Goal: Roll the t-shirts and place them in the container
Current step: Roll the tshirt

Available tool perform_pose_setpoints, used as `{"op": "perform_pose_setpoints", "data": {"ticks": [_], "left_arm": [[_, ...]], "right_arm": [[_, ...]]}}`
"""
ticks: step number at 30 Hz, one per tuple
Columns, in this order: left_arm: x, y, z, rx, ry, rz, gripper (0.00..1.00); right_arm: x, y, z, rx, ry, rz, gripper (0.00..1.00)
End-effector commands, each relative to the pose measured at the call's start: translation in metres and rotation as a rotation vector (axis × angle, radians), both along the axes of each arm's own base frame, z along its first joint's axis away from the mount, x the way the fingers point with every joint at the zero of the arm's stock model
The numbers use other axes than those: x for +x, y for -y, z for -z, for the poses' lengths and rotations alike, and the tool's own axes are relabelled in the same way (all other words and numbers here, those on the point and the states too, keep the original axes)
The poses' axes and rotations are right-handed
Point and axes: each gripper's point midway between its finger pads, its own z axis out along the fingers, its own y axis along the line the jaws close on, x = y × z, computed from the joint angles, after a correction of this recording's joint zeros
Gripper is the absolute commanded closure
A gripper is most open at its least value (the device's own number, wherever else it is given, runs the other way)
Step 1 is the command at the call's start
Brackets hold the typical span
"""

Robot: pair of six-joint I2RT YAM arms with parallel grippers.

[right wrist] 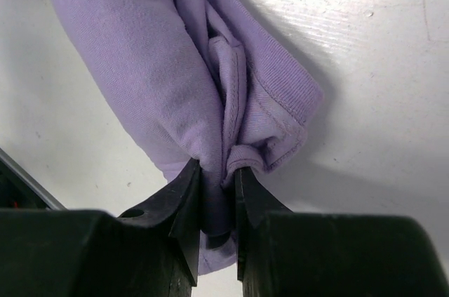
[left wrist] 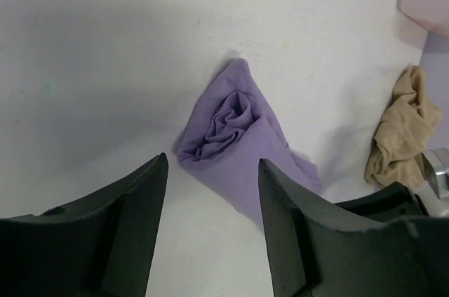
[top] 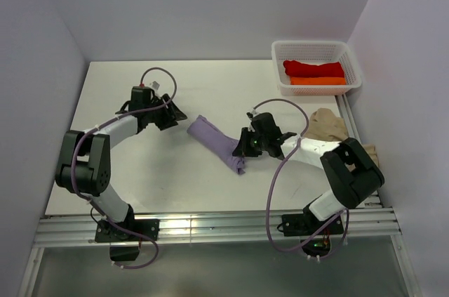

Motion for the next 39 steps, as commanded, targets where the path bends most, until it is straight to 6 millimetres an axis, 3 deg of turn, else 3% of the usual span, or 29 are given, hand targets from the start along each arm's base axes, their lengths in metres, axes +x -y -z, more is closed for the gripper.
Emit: {"op": "perform_pose_setpoints", "data": {"ticks": [1, 7, 11, 17, 30, 34, 39], "left_arm": [[0.0, 0.012, -0.017, -0.095, 0.079, 0.143, 0.4], [-0.002, 0.02, -0.018, -0.147, 0.157, 0.21, 0.34], [-0.003, 0.024, -0.001, -0.165, 0.123, 0.235, 0.24], [0.002, 0.019, 0.03, -0.126, 0.043, 0.214, 0.23], [-0.005, 0.021, 0.086, -0.079, -0.152, 0.215, 0.28], [-0.016, 0.018, 0.102, -0.042, -0.216, 0.212, 0.35], [-0.026, 0.023, 0.109, -0.04, -0.241, 0.227, 0.4]], "right_arm": [[-0.003, 0.026, 0.02, -0.133, -0.043, -0.006, 1.0], [-0.002, 0.027, 0.023, -0.118, -0.071, -0.014, 1.0], [-0.003, 0.027, 0.027, -0.12, -0.092, -0.022, 1.0], [-0.001, 0.026, 0.025, -0.106, -0.091, -0.027, 1.0], [0.002, 0.028, 0.022, -0.092, -0.093, -0.017, 1.0], [0.004, 0.029, 0.021, -0.088, -0.09, -0.016, 1.0], [0.005, 0.03, 0.02, -0.084, -0.09, -0.012, 1.0]]}}
